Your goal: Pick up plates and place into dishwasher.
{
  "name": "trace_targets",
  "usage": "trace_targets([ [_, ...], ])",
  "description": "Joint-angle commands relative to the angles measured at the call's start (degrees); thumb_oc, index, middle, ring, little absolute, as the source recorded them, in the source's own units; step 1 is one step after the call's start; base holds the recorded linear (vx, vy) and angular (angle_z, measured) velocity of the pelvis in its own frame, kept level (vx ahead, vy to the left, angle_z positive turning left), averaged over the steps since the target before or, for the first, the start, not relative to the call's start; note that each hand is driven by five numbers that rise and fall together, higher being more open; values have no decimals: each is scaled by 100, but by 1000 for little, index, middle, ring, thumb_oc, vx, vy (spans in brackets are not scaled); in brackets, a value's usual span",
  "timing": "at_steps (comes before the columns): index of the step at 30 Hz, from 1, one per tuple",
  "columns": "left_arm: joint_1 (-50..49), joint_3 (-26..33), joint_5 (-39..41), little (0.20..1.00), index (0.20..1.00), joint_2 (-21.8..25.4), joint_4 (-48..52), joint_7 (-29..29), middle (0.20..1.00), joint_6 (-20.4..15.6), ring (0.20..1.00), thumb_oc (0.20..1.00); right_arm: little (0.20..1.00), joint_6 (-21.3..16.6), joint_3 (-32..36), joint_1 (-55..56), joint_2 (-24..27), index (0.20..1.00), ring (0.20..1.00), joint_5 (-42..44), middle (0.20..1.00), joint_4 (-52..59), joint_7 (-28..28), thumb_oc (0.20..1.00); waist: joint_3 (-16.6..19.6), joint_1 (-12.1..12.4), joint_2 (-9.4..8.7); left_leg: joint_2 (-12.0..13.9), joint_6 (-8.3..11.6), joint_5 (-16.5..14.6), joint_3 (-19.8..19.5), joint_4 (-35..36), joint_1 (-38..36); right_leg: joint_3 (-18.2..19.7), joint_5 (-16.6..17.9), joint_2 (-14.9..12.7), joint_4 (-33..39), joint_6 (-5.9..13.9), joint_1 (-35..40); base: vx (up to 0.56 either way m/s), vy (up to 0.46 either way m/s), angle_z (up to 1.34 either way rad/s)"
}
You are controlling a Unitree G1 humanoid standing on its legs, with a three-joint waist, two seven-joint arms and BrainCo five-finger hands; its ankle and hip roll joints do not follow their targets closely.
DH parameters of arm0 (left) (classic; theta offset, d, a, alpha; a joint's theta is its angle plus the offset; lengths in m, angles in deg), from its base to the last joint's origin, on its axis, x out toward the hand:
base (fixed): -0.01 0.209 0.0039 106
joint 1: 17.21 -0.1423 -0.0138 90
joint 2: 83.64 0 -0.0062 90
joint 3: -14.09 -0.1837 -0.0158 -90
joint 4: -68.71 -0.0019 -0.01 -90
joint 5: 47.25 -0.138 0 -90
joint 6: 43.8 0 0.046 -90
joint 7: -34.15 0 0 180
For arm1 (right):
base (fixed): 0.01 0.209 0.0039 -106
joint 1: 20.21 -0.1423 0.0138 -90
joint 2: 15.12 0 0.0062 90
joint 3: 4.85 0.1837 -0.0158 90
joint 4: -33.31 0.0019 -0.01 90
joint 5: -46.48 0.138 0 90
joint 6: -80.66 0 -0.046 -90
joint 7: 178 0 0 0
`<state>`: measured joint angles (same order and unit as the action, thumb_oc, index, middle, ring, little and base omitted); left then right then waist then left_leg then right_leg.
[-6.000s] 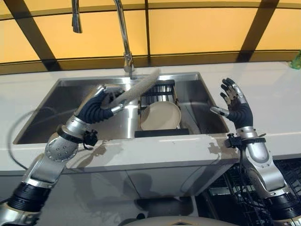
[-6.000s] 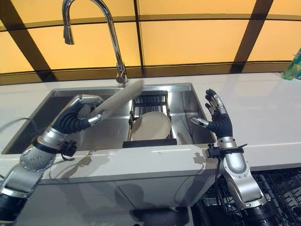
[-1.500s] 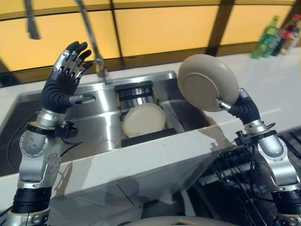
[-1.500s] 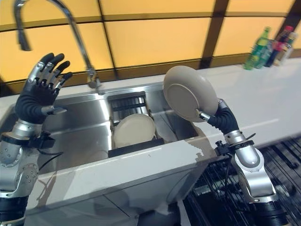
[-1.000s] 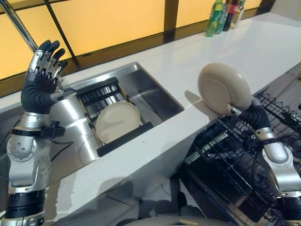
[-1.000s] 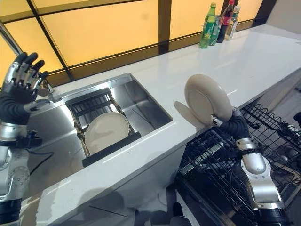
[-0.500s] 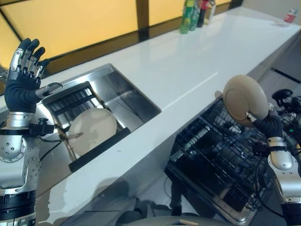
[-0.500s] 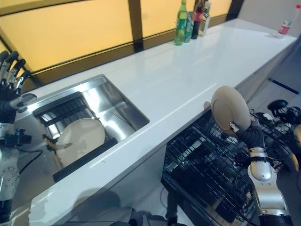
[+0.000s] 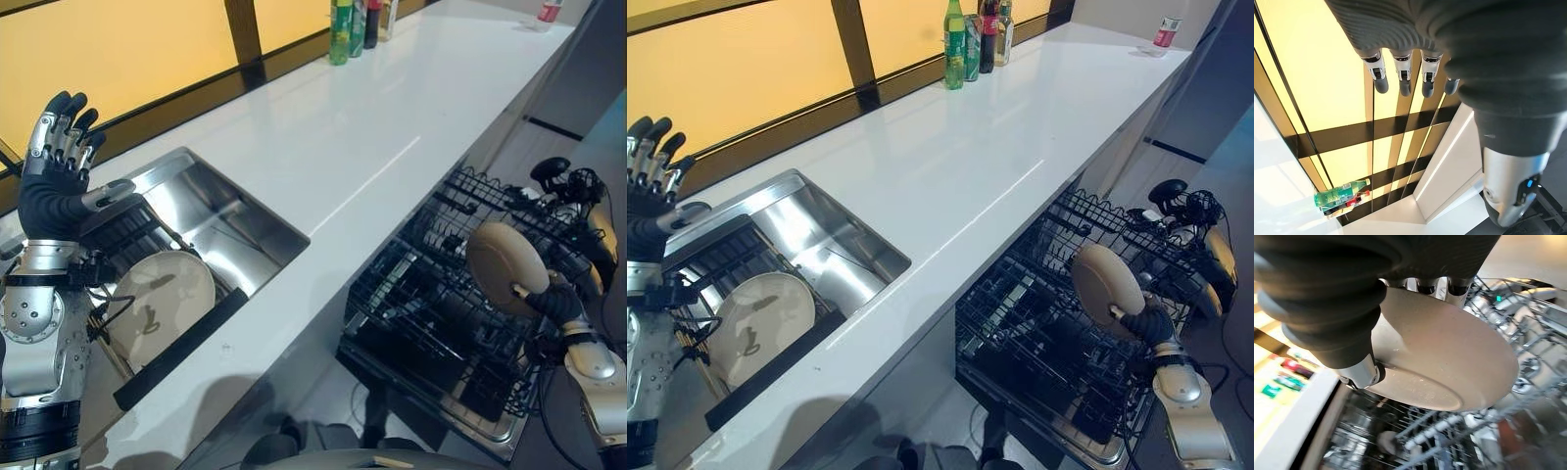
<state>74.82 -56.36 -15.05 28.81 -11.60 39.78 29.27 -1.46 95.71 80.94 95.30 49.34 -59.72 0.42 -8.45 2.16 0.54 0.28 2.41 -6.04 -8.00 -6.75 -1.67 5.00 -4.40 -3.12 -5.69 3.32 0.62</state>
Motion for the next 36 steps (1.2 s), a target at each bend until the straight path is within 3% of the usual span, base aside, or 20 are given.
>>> trace_targets([
  [1, -148, 247, -108, 1000, 1000, 345, 120, 59, 1000, -63, 1000, 1000, 200, 72, -85, -65, 365, 200, 200, -224, 200, 78, 287, 200, 367, -81, -133, 11, 297, 345, -38, -256, 515, -346, -341, -159, -545, 201, -21, 77, 17, 3],
  [7, -221, 152, -147, 1000, 1000, 487, 107, 63, 1000, 20, 1000, 1000, 200, 126, -487, 103, 373, 200, 200, -233, 200, -63, 652, 200, 241, -87, -123, -22, 243, 286, 43, -310, 467, -380, -341, -214, -660, 276, -57, 65, -7, 2],
  [22, 37, -332, -270, 1000, 1000, 738, 362, -173, 1000, 283, 1000, 1000, 200, -435, -1690, -314, -9, 200, 200, -41, 200, -1062, 396, 200, -389, 189, 57, -255, 138, 204, 85, -1074, 1125, -661, -645, -313, -1865, 249, -746, 3, 12, 13],
  [36, 26, -603, -257, 1000, 1000, 802, 502, -374, 1000, 396, 1000, 1000, 200, -386, -2175, -530, 76, 200, 200, -45, 200, -1350, 307, 200, -756, 371, 225, -475, 197, 169, 165, -1670, 1649, -726, -821, -337, -2602, 140, -1135, 23, 36, 8],
])
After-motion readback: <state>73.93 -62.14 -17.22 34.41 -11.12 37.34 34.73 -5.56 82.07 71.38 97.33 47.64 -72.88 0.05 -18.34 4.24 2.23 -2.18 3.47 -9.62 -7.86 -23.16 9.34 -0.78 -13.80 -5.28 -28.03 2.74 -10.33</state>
